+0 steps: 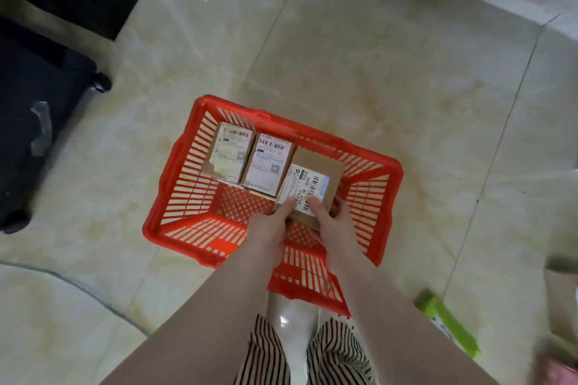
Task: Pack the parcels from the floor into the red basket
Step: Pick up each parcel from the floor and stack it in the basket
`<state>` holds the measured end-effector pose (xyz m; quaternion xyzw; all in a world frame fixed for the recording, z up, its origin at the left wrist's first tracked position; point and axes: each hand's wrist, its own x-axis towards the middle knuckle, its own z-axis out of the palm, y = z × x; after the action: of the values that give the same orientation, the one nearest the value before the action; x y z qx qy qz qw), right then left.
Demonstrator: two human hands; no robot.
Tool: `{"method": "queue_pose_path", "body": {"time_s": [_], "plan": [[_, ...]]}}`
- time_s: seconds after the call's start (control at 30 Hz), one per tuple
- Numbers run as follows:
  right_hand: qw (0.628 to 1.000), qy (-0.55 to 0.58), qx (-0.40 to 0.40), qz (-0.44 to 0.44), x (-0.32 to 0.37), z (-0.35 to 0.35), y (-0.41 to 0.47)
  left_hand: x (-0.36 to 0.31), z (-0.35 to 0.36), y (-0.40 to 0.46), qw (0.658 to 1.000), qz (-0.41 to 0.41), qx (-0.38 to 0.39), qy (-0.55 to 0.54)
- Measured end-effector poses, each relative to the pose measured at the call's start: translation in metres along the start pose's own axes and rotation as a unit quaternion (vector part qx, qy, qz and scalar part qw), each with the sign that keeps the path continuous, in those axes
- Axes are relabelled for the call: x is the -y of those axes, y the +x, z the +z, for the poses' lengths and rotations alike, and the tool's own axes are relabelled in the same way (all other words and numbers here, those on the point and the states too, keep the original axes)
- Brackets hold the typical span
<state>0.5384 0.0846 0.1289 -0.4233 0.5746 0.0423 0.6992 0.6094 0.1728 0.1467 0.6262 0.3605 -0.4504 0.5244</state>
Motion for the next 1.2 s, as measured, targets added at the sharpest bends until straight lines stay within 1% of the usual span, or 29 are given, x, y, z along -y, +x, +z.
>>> {"method": "queue_pose_path", "body": {"time_s": [0.13,0.3,0.5,0.6,0.77,0.9,1.03,1.13,1.2], "plan": [[1.000,0.009,-0.006,-0.009,-0.017,0.008,0.040,0.009,0.002,0.049,0.999,0.025,-0.015,0.034],[1.000,-0.003,-0.013,-0.009,-0.031,0.009,0.072,0.022,0.011,0.091,0.998,0.052,-0.009,0.028],[1.000,-0.011,0.002,-0.016,-0.030,0.010,0.088,0.020,0.023,0.101,0.996,0.057,-0.043,0.044],[0.999,-0.042,0.014,-0.031,-0.029,0.012,0.096,0.020,0.027,0.104,0.995,0.044,-0.062,0.068],[0.996,-0.073,0.018,-0.038,-0.030,0.014,0.104,0.019,0.031,0.108,0.988,0.061,-0.098,0.101],[0.995,-0.095,0.010,-0.036,-0.030,0.015,0.103,0.019,0.031,0.105,0.989,0.052,-0.097,0.102],[0.997,-0.076,-0.005,-0.018,-0.021,0.013,0.096,0.017,0.030,0.103,0.991,0.034,-0.080,0.101],[0.996,-0.083,-0.039,-0.017,-0.013,0.006,0.082,0.013,0.028,0.089,0.989,-0.006,-0.067,0.129],[0.996,-0.075,-0.046,-0.025,-0.007,0.000,0.067,0.010,0.028,0.073,0.987,-0.030,-0.057,0.150]]}}
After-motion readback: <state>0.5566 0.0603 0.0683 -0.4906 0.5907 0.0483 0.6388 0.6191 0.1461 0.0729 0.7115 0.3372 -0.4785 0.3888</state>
